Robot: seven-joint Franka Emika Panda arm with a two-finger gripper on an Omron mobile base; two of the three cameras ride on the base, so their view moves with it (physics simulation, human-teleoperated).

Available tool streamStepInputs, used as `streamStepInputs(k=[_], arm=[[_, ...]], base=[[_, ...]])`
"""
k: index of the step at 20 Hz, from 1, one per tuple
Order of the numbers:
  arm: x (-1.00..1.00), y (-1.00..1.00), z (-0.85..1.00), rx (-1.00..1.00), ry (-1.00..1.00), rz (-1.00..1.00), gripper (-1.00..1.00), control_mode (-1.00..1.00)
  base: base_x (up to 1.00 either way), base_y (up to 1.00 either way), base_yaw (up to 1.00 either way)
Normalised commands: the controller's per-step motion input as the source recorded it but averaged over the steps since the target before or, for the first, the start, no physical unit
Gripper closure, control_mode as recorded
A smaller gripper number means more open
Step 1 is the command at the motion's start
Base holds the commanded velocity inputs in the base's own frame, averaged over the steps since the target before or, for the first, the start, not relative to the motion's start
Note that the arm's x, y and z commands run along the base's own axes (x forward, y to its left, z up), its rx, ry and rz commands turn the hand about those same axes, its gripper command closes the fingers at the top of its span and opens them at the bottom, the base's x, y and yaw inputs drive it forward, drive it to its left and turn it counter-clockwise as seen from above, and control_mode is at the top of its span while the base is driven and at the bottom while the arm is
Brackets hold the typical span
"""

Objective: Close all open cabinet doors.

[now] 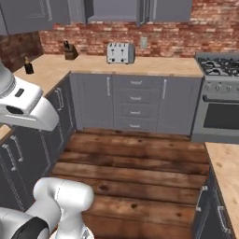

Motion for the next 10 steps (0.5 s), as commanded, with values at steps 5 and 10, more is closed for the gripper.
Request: streamStepInputs(k=[5, 10], arm=[[0.0, 0.0, 0.0, 0.0, 0.0, 0.0, -1.0, 1.0], [0.0, 0.0, 0.0, 0.0, 0.0, 0.0, -1.0, 1.0]], base=[[1.0, 0.06, 0.06], [1.0, 0.06, 0.07]])
